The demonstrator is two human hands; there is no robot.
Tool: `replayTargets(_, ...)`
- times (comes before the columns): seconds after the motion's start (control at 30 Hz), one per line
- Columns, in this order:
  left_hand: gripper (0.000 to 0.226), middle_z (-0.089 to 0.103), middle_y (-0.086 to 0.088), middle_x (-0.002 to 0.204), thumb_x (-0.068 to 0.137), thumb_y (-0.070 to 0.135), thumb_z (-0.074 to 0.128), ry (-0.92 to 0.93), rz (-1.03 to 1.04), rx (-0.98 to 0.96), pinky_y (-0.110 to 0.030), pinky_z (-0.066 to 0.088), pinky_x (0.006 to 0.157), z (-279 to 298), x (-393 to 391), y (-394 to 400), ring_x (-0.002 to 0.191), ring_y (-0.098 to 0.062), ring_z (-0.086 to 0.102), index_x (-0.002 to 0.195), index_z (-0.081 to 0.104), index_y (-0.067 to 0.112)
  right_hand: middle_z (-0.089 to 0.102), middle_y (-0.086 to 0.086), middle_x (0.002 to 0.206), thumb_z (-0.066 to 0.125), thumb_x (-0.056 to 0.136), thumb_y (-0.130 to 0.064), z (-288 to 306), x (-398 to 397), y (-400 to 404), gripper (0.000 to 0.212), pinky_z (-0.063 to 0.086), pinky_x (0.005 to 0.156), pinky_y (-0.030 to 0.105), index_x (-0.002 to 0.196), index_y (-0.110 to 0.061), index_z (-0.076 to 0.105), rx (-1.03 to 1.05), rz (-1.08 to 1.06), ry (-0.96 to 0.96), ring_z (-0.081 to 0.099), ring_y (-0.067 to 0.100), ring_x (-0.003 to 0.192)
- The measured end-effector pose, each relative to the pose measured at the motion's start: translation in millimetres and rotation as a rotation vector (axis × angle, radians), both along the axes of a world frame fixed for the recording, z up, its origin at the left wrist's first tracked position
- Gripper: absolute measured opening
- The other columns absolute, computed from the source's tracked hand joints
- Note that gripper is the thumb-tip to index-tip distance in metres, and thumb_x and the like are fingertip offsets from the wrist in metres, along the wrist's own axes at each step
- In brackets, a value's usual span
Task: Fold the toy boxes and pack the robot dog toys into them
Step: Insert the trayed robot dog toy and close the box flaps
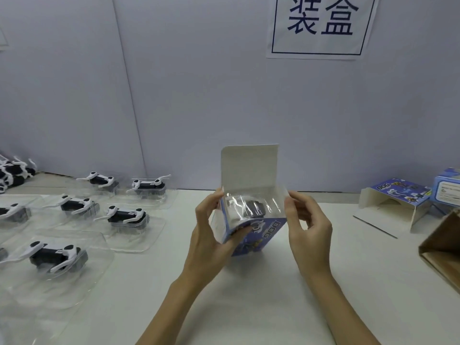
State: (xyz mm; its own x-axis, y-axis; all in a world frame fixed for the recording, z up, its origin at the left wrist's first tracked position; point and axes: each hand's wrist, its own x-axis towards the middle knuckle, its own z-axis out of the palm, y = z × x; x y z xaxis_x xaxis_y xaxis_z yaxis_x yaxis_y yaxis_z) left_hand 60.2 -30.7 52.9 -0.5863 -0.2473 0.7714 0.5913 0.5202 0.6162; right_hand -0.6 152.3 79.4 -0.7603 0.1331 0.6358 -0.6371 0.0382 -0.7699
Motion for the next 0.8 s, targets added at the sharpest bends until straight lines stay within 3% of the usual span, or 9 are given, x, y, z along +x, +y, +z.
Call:
replayTargets(0.17, 0.072, 0.055, 0.013, 0.141, 0.085, 0.052, 0.080, -0.109, -0.152, 0.228, -0.046, 0.065, 0.077, 8.4, 4.2, 5.8, 0.131, -0.025, 0.059, 0.140, 0.036, 0.041, 0.063, -0.018, 0.127, 0.052, 0.101, -0.050, 1.7, 6.7, -1.7, 0.030, 0.061, 0.088, 0.039, 0.128, -0.040, 0.061, 0.071, 0.127, 0.019, 0.063, 0.017, 0.122)
replayTargets(0.23, 0.066, 0.054, 0.009, 0.144, 0.093, 0.037, 0.076, -0.143, -0.245, 0.273, -0.045, 0.065, 0.077, 9.5, 4.9, 7.4, 0.131, -0.030, 0.059, 0.145, 0.035, 0.041, 0.057, -0.021, 0.142, 0.050, 0.101, -0.051, -0.4, 8.4, -4.5, 0.043, 0.060, 0.095, 0.043, 0.142, -0.038, 0.055, 0.113, 0.214, 0.017, 0.058, 0.017, 0.132)
replayTargets(0.3, 0.061, 0.052, 0.013, 0.145, 0.099, 0.024, 0.069, -0.156, -0.288, 0.262, -0.038, 0.065, 0.080, 10.0, 4.9, 8.7, 0.131, -0.027, 0.060, 0.147, 0.036, 0.041, 0.054, -0.018, 0.150, 0.049, 0.100, -0.056, -1.3, 10.6, -8.0, 0.051, 0.062, 0.092, 0.039, 0.148, -0.041, 0.048, 0.125, 0.286, 0.002, 0.062, 0.011, 0.124)
replayTargets(0.33, 0.058, 0.050, 0.016, 0.145, 0.099, 0.024, 0.066, -0.171, -0.294, 0.262, -0.035, 0.064, 0.082, 10.3, 5.1, 9.4, 0.132, -0.023, 0.060, 0.146, 0.038, 0.043, 0.055, -0.014, 0.150, 0.048, 0.099, -0.060, -1.6, 11.2, -9.2, 0.052, 0.063, 0.090, 0.039, 0.148, -0.043, 0.047, 0.125, 0.298, -0.010, 0.064, 0.011, 0.117)
replayTargets(0.4, 0.055, 0.048, 0.017, 0.147, 0.099, 0.030, 0.065, -0.209, -0.307, 0.267, -0.032, 0.063, 0.082, 10.7, 6.0, 11.1, 0.132, -0.020, 0.059, 0.145, 0.040, 0.045, 0.059, -0.008, 0.144, 0.050, 0.094, -0.071, -2.0, 10.9, -9.2, 0.055, 0.063, 0.088, 0.045, 0.141, -0.042, 0.053, 0.110, 0.302, -0.036, 0.065, 0.018, 0.120)
replayTargets(0.5, 0.047, 0.044, 0.016, 0.151, 0.099, 0.046, 0.064, -0.224, -0.263, 0.182, -0.037, 0.061, 0.092, 12.0, 7.1, 12.5, 0.136, -0.021, 0.054, 0.142, 0.044, 0.043, 0.064, -0.007, 0.132, 0.050, 0.088, -0.081, -2.4, 8.3, -5.9, 0.056, 0.065, 0.076, 0.045, 0.123, -0.039, 0.061, 0.061, 0.303, -0.066, 0.067, 0.026, 0.121)
replayTargets(0.63, 0.050, 0.047, 0.012, 0.150, 0.090, 0.056, 0.065, -0.291, -0.230, 0.164, -0.055, 0.058, 0.096, 15.9, 8.1, 11.8, 0.130, -0.025, 0.060, 0.134, 0.046, 0.041, 0.067, -0.004, 0.125, 0.048, 0.091, -0.079, -1.6, 6.6, -6.2, 0.048, 0.065, 0.072, 0.044, 0.114, -0.038, 0.063, 0.052, 0.283, -0.047, 0.070, 0.026, 0.112)
replayTargets(0.8, 0.037, 0.050, 0.006, 0.138, 0.089, 0.057, 0.064, -0.260, -0.215, 0.128, -0.059, 0.057, 0.093, 20.0, 7.0, 11.9, 0.127, -0.029, 0.061, 0.120, 0.050, 0.043, 0.067, -0.001, 0.115, 0.045, 0.095, -0.074, 0.1, 4.5, -7.7, 0.034, 0.062, 0.073, 0.057, 0.103, -0.045, 0.061, 0.090, 0.263, -0.029, 0.069, 0.032, 0.105)
